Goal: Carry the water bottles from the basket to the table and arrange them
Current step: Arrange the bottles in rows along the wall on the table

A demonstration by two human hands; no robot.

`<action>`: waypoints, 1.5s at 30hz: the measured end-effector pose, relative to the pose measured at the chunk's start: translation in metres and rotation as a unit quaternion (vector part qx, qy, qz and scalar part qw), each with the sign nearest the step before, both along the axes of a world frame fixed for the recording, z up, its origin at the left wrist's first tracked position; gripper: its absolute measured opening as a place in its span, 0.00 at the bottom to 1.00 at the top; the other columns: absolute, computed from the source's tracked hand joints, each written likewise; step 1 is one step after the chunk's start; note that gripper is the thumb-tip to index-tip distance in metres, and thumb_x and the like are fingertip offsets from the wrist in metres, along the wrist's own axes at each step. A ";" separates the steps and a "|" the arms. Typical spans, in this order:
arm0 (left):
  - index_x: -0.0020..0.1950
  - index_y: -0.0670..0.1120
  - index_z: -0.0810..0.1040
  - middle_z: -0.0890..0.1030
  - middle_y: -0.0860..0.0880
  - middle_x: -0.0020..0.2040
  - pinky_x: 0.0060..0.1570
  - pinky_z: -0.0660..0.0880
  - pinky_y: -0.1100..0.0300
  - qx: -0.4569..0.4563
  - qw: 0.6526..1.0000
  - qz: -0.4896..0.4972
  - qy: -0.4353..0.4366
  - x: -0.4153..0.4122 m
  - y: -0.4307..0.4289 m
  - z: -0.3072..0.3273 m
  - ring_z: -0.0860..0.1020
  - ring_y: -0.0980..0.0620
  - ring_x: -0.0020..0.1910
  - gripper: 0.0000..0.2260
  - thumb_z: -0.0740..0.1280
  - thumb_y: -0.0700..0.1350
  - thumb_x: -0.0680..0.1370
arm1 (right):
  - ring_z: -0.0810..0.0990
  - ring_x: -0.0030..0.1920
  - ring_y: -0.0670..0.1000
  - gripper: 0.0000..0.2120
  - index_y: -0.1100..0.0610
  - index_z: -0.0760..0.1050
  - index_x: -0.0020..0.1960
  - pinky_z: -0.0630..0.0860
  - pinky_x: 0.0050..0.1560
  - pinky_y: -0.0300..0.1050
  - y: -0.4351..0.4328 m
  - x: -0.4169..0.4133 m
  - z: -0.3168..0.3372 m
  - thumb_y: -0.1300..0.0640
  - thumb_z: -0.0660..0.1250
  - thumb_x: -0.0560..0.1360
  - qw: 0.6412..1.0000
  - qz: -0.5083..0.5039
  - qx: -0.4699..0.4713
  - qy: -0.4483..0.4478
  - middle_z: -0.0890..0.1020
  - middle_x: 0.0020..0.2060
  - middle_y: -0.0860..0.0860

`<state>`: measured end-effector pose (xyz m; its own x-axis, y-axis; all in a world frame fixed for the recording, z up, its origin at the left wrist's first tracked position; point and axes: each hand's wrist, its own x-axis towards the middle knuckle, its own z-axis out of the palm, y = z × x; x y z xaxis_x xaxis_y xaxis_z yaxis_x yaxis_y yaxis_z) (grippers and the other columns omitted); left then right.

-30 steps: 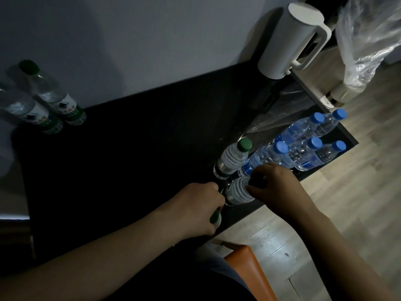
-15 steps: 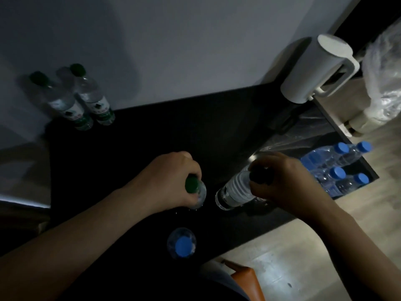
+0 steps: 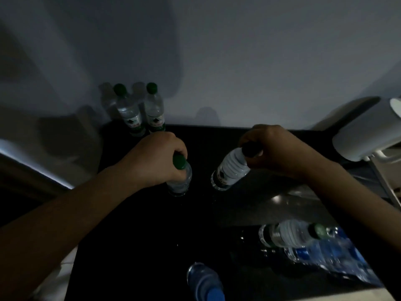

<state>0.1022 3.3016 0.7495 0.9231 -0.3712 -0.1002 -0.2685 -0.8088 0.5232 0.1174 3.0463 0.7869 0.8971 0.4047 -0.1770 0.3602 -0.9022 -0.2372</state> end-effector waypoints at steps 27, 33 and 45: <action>0.37 0.46 0.80 0.78 0.49 0.39 0.41 0.75 0.53 -0.038 0.982 0.184 0.008 0.053 0.071 -0.050 0.77 0.53 0.37 0.11 0.76 0.49 0.61 | 0.75 0.56 0.55 0.19 0.58 0.75 0.61 0.73 0.56 0.47 0.137 0.220 -0.065 0.61 0.71 0.71 0.988 0.128 -0.082 -0.021 0.77 0.57 0.56; 0.37 0.47 0.79 0.77 0.50 0.39 0.41 0.75 0.54 -0.052 0.980 0.192 0.017 0.057 0.077 -0.056 0.77 0.55 0.37 0.11 0.77 0.50 0.61 | 0.76 0.55 0.55 0.19 0.58 0.76 0.61 0.71 0.52 0.43 0.148 0.229 -0.073 0.62 0.72 0.70 0.987 0.138 -0.076 -0.023 0.78 0.56 0.56; 0.36 0.48 0.79 0.77 0.51 0.39 0.39 0.75 0.55 -0.064 0.978 0.197 0.013 0.061 0.078 -0.064 0.76 0.55 0.36 0.10 0.77 0.50 0.61 | 0.76 0.55 0.54 0.20 0.58 0.76 0.61 0.72 0.53 0.42 0.153 0.238 -0.082 0.64 0.71 0.70 0.981 0.171 -0.081 -0.037 0.77 0.57 0.55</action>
<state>0.1629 3.3798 0.6851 0.9949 0.0029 -0.1010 0.0661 -0.7747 0.6288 0.3550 3.1990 0.7049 0.7270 0.6559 -0.2030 0.6591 -0.7496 -0.0613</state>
